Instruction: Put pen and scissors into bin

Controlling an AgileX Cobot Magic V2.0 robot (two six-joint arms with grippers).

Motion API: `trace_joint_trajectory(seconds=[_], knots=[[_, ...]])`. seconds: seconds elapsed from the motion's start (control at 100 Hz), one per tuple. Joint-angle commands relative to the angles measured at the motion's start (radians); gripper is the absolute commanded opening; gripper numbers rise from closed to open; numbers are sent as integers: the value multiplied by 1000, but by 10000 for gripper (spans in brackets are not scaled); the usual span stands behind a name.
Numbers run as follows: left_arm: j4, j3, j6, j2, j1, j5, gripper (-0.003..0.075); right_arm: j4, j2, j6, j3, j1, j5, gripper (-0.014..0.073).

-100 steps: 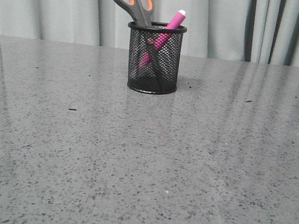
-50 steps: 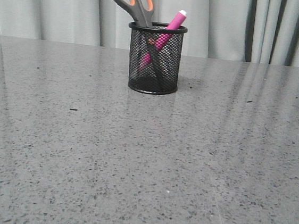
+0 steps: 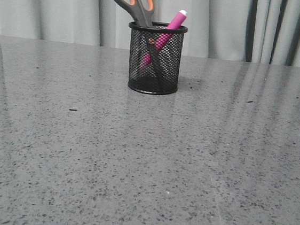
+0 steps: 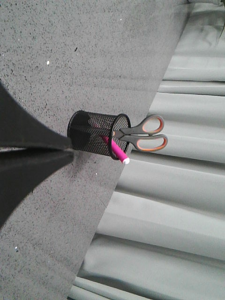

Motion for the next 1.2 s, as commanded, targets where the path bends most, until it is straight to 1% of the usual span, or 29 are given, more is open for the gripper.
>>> trace_joint_trajectory(seconds=[0.0, 0.44, 0.57, 0.64, 0.7, 0.75, 0.81, 0.87, 0.92, 0.98, 1.07, 1.19], knots=[[-5, 25, -9, -31, 5, -43, -20, -25, 9, -4, -24, 3, -61, -65], [-5, 25, -9, -31, 5, -43, -20, -25, 9, -4, -22, 3, -61, -65], [-5, 25, -9, -31, 5, -43, -20, -27, 9, -4, 12, -30, -60, -65], [-5, 25, -9, -31, 5, -43, -20, -25, 9, -4, 46, -85, -58, -65], [-5, 25, -9, -31, 5, -43, -20, -2, 9, -6, 76, -161, -65, -65], [-5, 25, -9, -31, 5, -43, -20, 64, 9, -6, 104, -238, -81, -65], [-5, 25, -9, -31, 5, -43, -20, 192, 7, -14, 145, -338, -108, -65], [-5, 25, -9, -31, 5, -43, -20, 302, -2, -79, 188, -446, -174, -65], [-5, 25, -9, -31, 5, -43, -20, 350, -10, -111, 238, -519, -242, -65], [-5, 25, -9, -31, 5, -43, -20, 364, -31, -111, 288, -599, -306, -65], [-5, 25, -9, -31, 5, -43, -20, 387, -88, -111, 355, -675, -315, -65], [-5, 25, -9, -31, 5, -43, -20, 440, -198, -111, 437, -747, -292, -65]])
